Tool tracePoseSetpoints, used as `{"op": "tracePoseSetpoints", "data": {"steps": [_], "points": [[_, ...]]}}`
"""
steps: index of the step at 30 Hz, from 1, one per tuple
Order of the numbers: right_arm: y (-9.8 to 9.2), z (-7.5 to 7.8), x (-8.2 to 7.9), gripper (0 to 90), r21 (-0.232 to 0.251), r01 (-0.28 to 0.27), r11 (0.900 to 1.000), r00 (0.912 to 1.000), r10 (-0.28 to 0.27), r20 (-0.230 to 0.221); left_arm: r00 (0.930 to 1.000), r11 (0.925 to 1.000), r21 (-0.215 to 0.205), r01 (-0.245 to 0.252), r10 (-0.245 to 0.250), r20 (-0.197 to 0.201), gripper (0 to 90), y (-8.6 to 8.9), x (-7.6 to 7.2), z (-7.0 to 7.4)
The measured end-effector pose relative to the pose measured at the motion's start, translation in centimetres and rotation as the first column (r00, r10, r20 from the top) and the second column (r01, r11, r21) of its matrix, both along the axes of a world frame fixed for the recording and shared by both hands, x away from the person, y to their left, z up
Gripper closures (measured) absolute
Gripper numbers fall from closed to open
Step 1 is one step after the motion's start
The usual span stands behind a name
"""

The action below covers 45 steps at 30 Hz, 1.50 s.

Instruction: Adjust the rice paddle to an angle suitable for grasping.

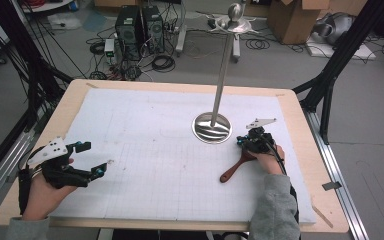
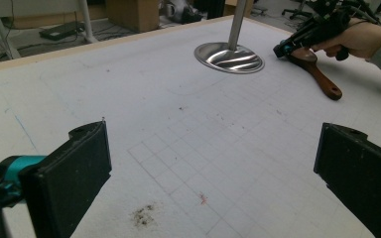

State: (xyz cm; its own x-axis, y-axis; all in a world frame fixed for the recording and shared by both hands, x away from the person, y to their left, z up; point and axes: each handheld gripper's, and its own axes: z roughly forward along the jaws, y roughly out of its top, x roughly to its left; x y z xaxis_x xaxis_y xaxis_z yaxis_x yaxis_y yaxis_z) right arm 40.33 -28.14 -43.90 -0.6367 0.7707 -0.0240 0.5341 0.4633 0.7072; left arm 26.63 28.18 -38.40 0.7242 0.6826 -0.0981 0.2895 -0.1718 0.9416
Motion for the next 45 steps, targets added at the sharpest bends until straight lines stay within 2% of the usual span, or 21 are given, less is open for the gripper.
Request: {"op": "tracePoseSetpoints", "data": {"steps": [8, 17, 25, 28, 36, 40, 43, 45], "points": [[0.0, 0.0, 0.1, 89.9, -0.02, 0.01, 1.0, 0.9998, -0.01, 0.014, 1.0, 1.0, 0.004, -0.003, 0.003, -0.002, 1.8, 0.1, 0.0, -0.1], [-0.9, 0.3, -0.5, 89.9, -0.041, 0.031, 0.999, 0.9993, -0.031, -0.019, 0.9999, 0.9999, 0.005, 0.01, -0.01, -0.004, 1.8, -0.4, 0.3, -0.1], [-2.2, 0.2, -1.3, 90.0, -0.003, 0.044, 0.999, 0.9984, -0.044, -0.036, 0.9992, 0.9993, 0.002, 0.038, -0.038, -0.008, 1.8, -1.6, 1.2, -0.1], [-2.3, 0.2, -1.6, 90.0, -0.008, 0.043, 0.999, 0.9985, -0.044, -0.034, 0.9981, 0.9981, 0.007, 0.061, -0.061, -0.004, 1.8, -2.2, 1.5, 0.0], [-3.0, 0.3, -2.5, 90.0, -0.011, 0.037, 0.999, 0.9978, -0.037, -0.054, 0.9969, 0.9969, 0.005, 0.078, -0.078, -0.005, 1.8, -2.9, 2.2, 0.0], [-3.2, 0.2, -2.9, 90.0, 0.009, 0.051, 0.999, 0.9972, -0.05, -0.055, 0.9961, 0.9962, 0.006, 0.087, -0.087, -0.015, 1.8, -3.4, 2.5, -0.2], [-3.1, 0.3, -3.2, 89.9, -0.016, 0.049, 0.999, 0.9974, -0.05, -0.052, 0.9951, 0.9952, 0.011, 0.097, -0.097, -0.02, 1.8, -3.9, 2.8, -0.3], [-3.3, 0.3, -3.4, 90.0, -0.007, 0.046, 0.999, 0.9972, -0.047, -0.059, 0.9949, 0.9949, 0.013, 0.1, -0.1, -0.017, 1.8, -4.0, 2.9, -0.3]]}}
